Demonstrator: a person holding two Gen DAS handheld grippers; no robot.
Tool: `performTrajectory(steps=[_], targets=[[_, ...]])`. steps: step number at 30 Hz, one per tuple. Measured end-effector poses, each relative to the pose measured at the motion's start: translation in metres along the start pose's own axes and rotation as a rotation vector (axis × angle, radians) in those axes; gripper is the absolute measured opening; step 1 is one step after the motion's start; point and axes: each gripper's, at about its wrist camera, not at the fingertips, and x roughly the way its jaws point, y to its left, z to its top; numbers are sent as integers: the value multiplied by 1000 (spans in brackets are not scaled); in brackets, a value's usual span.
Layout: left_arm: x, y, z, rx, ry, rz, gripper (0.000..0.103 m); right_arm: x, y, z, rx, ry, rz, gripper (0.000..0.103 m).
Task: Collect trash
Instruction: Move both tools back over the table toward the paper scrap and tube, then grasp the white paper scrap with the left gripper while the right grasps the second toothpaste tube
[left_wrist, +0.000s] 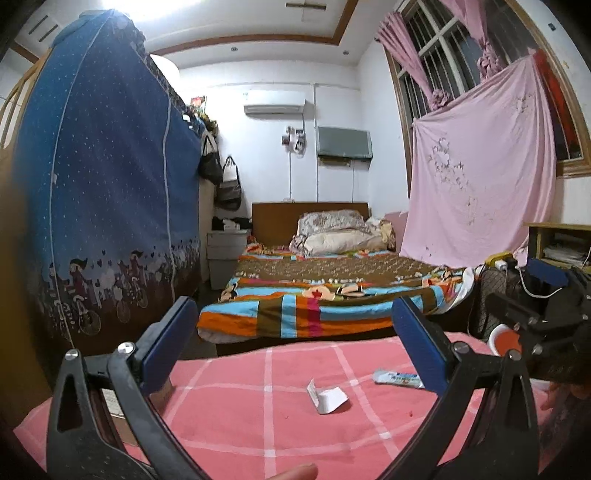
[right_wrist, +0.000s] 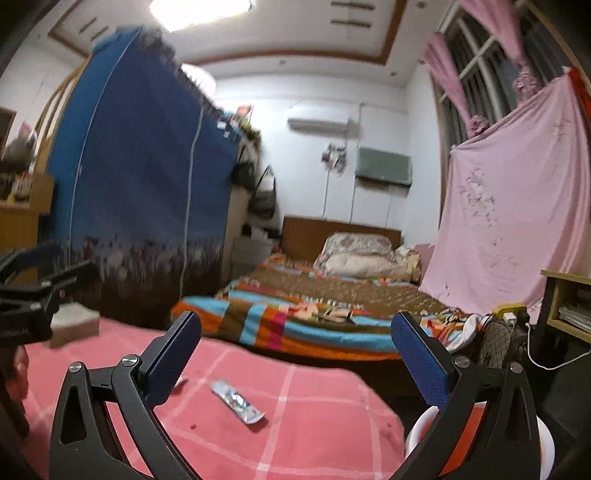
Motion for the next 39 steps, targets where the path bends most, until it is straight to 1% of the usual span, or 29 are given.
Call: performTrajectory(steps=[2, 6, 9, 11, 13, 14, 15, 16, 17, 18, 19, 21, 22, 24, 25, 27, 28, 30, 34, 39], targets=[[8, 1, -3, -11, 40, -19, 87, 9, -2, -2, 8, 45, 20, 103], [22, 3, -9, -38, 114, -48, 87, 19, -5, -3, 35, 97, 59, 103], [30, 4, -14, -51, 165, -59, 87, 30, -3, -8, 35, 150, 79, 102], [36, 5, -17, -58, 198, -62, 87, 37, 1, -11, 23, 194, 94, 100], [43, 6, -20, -66, 239, -71, 87, 45, 5, -14, 12, 237, 103, 92], [48, 6, -22, -71, 267, -77, 86, 50, 7, -16, 9, 265, 112, 84], [52, 7, -24, -75, 287, -82, 85, 55, 8, -18, 9, 294, 121, 80], [56, 7, -26, -81, 309, -89, 83, 58, 7, -20, 12, 320, 130, 77], [60, 9, -27, -90, 333, -100, 80, 63, 7, -22, 19, 351, 147, 75], [64, 10, -29, -102, 358, -113, 75, 68, 6, -24, 30, 380, 162, 68], [67, 11, -31, -112, 378, -121, 73, 72, 4, -27, 44, 409, 174, 60], [74, 14, -36, -135, 426, -143, 65, 81, 1, -32, 75, 457, 197, 51], [76, 15, -37, -142, 443, -154, 63, 84, -2, -34, 90, 476, 207, 50], [83, 14, -42, -155, 486, -180, 54, 90, -6, -38, 126, 512, 234, 48], [85, 13, -44, -158, 503, -187, 52, 92, -8, -40, 140, 527, 248, 47], [90, 11, -48, -161, 544, -201, 44, 96, -8, -42, 154, 551, 270, 46], [92, 10, -49, -161, 559, -206, 41, 97, -7, -43, 155, 563, 285, 45], [97, 8, -53, -160, 594, -214, 33, 99, -4, -43, 146, 576, 299, 44], [102, 6, -57, -161, 627, -233, 25, 104, 6, -46, 103, 619, 320, 42], [109, 9, -62, -189, 674, -236, 10, 114, 12, -53, 80, 683, 330, 41]])
